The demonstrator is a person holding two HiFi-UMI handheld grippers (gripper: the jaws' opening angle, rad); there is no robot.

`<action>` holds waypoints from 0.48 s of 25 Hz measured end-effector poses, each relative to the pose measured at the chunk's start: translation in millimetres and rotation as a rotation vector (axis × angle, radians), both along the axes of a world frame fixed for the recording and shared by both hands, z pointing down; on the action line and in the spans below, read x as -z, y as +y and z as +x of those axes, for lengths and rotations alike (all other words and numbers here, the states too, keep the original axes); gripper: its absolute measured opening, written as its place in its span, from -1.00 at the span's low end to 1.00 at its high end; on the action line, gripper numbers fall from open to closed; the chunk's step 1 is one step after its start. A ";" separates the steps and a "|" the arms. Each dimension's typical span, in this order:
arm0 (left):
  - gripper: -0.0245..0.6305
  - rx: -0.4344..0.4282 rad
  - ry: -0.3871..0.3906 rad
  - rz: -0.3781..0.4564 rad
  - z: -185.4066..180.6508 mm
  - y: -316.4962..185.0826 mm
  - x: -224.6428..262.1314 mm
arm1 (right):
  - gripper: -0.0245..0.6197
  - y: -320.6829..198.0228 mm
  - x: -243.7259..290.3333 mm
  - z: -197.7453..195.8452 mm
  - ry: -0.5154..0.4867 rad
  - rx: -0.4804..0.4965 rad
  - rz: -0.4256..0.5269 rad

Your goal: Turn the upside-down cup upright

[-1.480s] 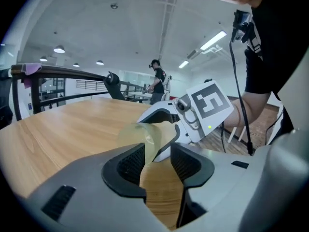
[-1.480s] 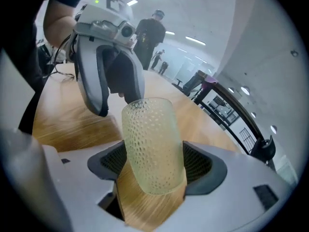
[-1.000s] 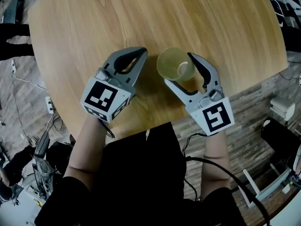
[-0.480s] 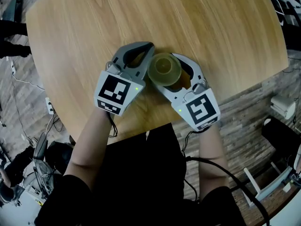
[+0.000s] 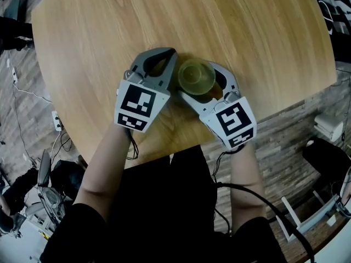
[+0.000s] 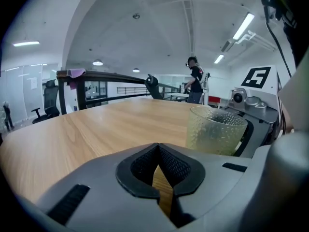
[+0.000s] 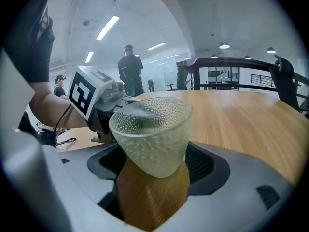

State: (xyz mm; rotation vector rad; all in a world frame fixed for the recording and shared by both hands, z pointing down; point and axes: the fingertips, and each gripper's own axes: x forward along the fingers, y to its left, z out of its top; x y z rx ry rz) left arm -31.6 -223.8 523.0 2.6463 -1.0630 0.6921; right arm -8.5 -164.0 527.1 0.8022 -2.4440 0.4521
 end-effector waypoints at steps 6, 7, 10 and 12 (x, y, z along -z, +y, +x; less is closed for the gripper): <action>-0.90 0.069 0.050 0.040 -16.3 -4.0 19.2 | 0.12 5.4 10.6 6.4 0.012 -0.020 0.009; -0.90 0.087 0.072 0.049 -19.2 -2.9 27.0 | 0.12 9.3 12.3 11.5 0.025 -0.028 0.010; -0.90 0.136 0.145 0.052 -24.1 15.0 55.6 | 0.11 29.0 29.1 31.8 0.023 -0.100 0.002; -0.90 0.151 0.201 0.082 -23.3 33.4 87.6 | 0.11 41.7 61.9 40.1 -0.026 -0.182 0.025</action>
